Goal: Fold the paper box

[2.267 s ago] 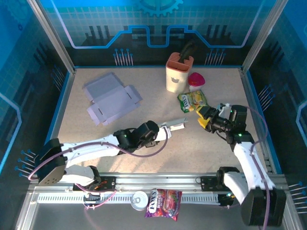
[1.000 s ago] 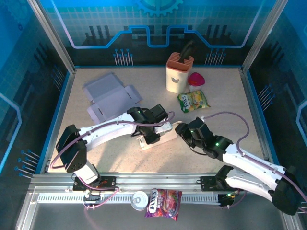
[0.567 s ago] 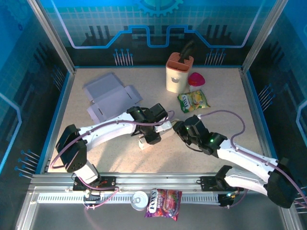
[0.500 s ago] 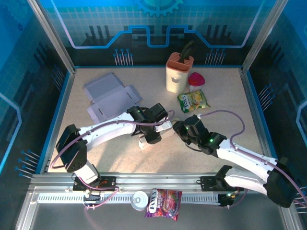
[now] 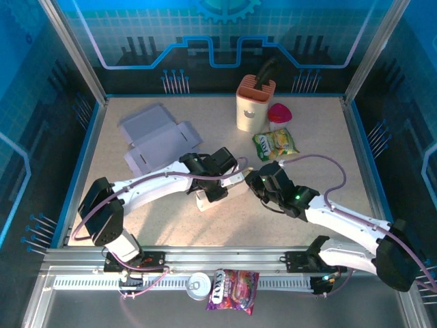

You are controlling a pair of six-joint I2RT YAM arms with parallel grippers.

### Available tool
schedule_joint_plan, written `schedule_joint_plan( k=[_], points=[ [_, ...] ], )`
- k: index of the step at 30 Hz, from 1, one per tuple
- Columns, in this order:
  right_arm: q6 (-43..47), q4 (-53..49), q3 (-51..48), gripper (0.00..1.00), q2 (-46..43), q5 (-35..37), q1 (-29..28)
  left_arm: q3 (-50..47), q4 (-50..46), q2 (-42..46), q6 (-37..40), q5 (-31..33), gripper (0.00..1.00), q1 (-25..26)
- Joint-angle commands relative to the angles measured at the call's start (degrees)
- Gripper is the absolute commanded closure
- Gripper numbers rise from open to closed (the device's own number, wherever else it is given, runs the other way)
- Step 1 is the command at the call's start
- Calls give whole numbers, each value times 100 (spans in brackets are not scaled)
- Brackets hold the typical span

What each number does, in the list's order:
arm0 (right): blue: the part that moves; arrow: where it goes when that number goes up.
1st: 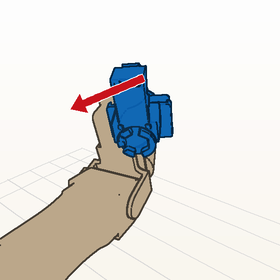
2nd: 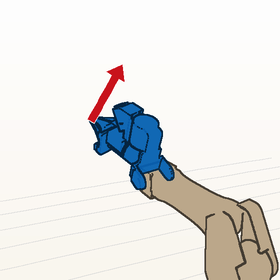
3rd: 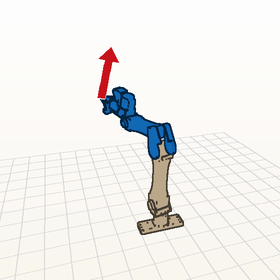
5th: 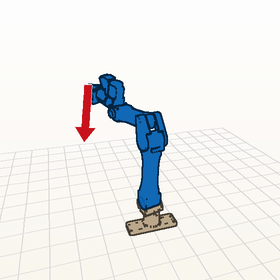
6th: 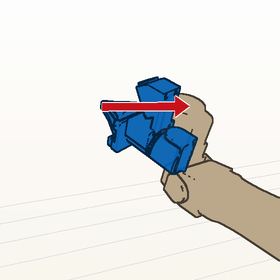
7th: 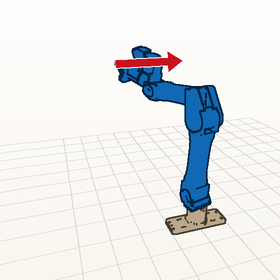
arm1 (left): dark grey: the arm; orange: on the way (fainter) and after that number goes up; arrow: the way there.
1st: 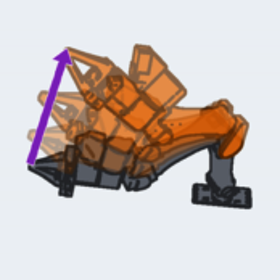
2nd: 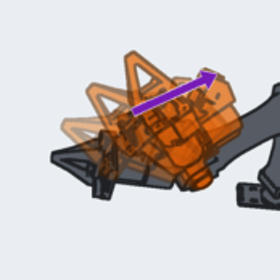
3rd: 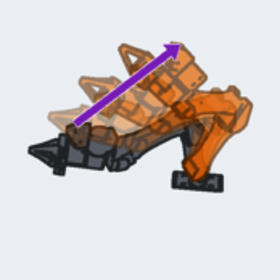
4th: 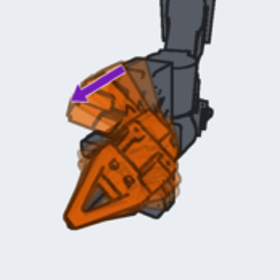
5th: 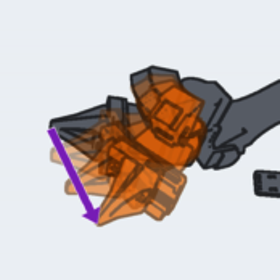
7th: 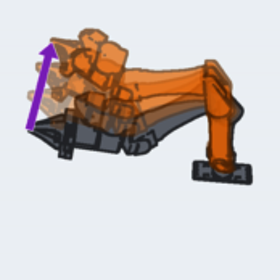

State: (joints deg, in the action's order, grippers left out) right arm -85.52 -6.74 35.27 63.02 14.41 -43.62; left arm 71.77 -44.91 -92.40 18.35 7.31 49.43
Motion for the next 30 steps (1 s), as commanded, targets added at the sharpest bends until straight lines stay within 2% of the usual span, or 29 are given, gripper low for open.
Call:
schedule_joint_plan(
  k=[1, 5, 9, 11, 16, 20, 25, 30],
  points=[
    [13, -794, -135, 79, 253, 142, -59, -125, 210, 229, 146, 104, 71, -30],
    [260, -924, 50, 77, 153, 206, -62, -230, 305, 292, 220, 84, 76, -37],
    [1164, -1022, 320, 63, -257, 256, -18, -310, 353, 365, 294, -74, 78, -82],
    [1957, -829, 361, 57, -570, 50, 131, -326, 350, 417, 352, -186, 78, -109],
    [4099, -707, 397, 59, -1041, -1744, 1423, -354, 182, 551, 558, -554, 78, -185],
    [5238, -400, 248, 61, -1177, -3570, 2493, -389, 45, 651, 706, -928, 77, -254],
    [6260, -616, 518, 60, -853, -4354, 2605, -312, -212, 587, 852, -1071, 76, -258],
    [6800, -687, 630, 54, -465, -4667, 2581, -226, -446, 498, 1019, -1109, 75, -258]
  ],
)
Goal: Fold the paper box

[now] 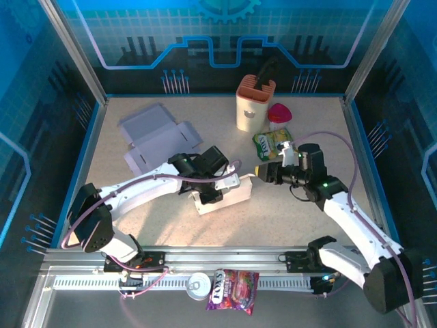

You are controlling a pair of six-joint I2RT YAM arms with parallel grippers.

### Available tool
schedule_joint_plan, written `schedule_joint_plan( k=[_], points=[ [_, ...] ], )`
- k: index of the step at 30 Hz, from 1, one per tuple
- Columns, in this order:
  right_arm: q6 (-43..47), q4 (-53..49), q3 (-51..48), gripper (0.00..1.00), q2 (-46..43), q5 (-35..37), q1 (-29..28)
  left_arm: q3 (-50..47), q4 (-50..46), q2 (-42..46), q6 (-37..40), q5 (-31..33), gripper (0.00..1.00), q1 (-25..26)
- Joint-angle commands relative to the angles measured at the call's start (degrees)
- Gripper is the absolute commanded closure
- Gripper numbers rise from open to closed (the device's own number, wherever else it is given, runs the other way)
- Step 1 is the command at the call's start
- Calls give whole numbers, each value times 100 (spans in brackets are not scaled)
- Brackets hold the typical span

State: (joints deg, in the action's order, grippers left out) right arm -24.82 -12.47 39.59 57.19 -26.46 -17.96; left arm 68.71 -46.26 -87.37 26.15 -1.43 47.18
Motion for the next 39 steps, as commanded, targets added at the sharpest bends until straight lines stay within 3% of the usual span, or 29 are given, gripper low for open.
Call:
schedule_joint_plan(
  k=[1, 10, 18, 26, 39],
  points=[
    [808, -116, 219, 52, 160, -668, 11, 90, -344, -14, 255, -239, 75, -33],
    [1172, -427, 461, 49, 640, -911, -234, 174, -428, -121, 334, -246, 73, -33],
    [1309, -777, 482, 51, 638, -284, -627, 160, -417, -140, 355, -244, 72, -29],
    [1313, -899, 488, 58, 587, 116, -841, 163, -393, -175, 356, -240, 72, -33],
    [1424, -1096, 690, 79, 662, 624, -1034, 187, -393, -209, 348, -244, 72, -33]
  ],
)
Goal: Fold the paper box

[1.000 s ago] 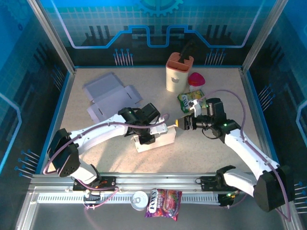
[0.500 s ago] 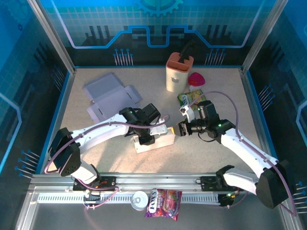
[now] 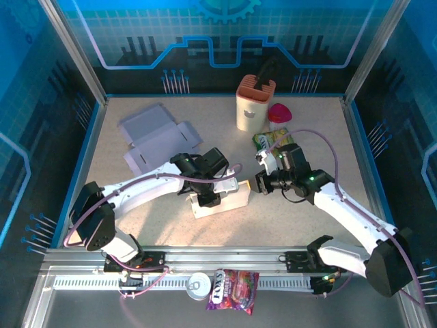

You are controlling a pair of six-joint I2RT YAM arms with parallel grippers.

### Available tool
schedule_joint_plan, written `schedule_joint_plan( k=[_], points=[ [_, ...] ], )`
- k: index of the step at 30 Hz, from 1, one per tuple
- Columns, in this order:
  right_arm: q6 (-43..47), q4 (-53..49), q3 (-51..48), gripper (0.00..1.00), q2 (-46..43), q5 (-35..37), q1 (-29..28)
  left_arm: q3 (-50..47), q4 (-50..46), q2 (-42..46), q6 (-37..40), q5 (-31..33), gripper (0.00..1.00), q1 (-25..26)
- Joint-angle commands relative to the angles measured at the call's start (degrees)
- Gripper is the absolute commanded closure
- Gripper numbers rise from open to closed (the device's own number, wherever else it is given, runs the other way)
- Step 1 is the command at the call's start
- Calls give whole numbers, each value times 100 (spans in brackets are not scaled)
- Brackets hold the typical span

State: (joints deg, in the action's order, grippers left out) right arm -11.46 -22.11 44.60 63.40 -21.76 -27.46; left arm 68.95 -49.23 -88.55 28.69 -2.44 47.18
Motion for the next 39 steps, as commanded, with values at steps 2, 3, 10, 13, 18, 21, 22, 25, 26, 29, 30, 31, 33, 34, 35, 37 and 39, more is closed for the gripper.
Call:
schedule_joint_plan(
  k=[2, 3, 10, 13, 18, 21, 22, 25, 26, 29, 30, 31, 33, 34, 35, 37, 39],
  points=[
    [86, -142, 205, 81, 41, 207, -117, 169, -103, -92, 98, -143, 72, -29],
    [98, -164, 214, 82, 48, 224, -127, 170, -104, -90, 85, -143, 72, -33],
    [177, -315, 219, 77, 63, 495, -239, 172, -117, -92, 112, -121, 72, -33],
    [187, -373, 237, 76, 128, 601, -310, 158, -101, -110, 106, -117, 72, -32],
    [130, -312, 224, 79, 120, 648, -337, 163, -104, -109, 103, -125, 72, -29],
    [122, -312, 225, 81, 129, 724, -369, 167, -104, -97, 103, -128, 72, -32],
    [126, -312, 235, 82, 128, 760, -382, 165, -103, -93, 103, -126, 72, -29],
    [114, -327, 249, 86, 115, 828, -414, 184, -103, -111, 96, -134, 72, -30],
    [114, -344, 257, 88, 113, 854, -434, 198, -103, -120, 98, -134, 72, -31],
    [135, -373, 260, 92, 121, 1015, -494, 205, -95, -127, 85, -127, 72, -29],
    [135, -382, 266, 93, 113, 1086, -516, 212, -95, -127, 86, -125, 72, -31],
    [122, -389, 262, 95, 105, 1152, -544, 215, -99, -130, 80, -121, 72, -29],
    [110, -418, 276, 98, 77, 1301, -607, 214, -95, -136, 76, -117, 72, -27],
    [109, -450, 299, 98, 62, 1385, -646, 209, -87, -136, 67, -104, 72, -33],
    [99, -485, 322, 99, 66, 1496, -686, 216, -78, -132, 54, -109, 72, -28],
    [53, -562, 374, 100, 82, 1706, -766, 224, -59, -127, 28, -97, 71, -29],
    [-23, -635, 417, 100, 116, 1911, -870, 224, -18, -137, -9, -59, 71, -33]
  ],
)
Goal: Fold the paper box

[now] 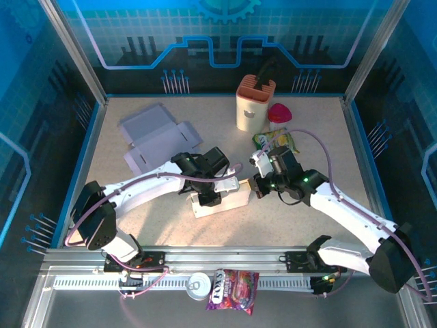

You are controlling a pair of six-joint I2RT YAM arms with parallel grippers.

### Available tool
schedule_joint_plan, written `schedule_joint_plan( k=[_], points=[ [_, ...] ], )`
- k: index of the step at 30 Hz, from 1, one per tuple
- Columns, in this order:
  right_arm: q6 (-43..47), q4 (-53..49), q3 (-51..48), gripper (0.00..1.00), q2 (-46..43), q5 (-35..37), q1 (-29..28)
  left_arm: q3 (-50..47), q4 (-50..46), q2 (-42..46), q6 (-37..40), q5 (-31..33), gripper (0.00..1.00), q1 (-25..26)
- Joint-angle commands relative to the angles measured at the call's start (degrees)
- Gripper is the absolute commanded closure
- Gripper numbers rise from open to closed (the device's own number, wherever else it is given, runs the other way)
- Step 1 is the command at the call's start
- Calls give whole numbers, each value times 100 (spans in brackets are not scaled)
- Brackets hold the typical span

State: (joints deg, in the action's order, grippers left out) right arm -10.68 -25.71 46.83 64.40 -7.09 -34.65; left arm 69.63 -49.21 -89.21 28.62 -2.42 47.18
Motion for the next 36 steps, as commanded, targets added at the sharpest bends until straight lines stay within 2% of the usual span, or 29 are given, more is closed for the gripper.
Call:
schedule_joint_plan(
  k=[1, 4, 12, 20, 27, 36],
  points=[
    [-162, -290, 198, 100, 20, 606, -226, 155, -3, -79, -16, -44, 71, -28],
    [-462, -248, 155, 100, 37, 1063, -474, 131, 74, -92, -71, -39, 71, -33],
    [-1413, 430, -309, 100, -99, 1668, -915, 53, 361, -98, -214, 29, 69, -37],
    [-1350, 822, -657, 100, -231, 2289, -1287, -23, 445, -65, -204, 14, 67, -133],
    [-1390, 994, -964, 100, -388, 2732, -1504, -146, 621, 226, -436, 13, 55, -191],
    [-1497, 1007, -836, 100, -337, 3176, -1868, -516, 911, 749, -941, 187, 46, -189]
  ],
)
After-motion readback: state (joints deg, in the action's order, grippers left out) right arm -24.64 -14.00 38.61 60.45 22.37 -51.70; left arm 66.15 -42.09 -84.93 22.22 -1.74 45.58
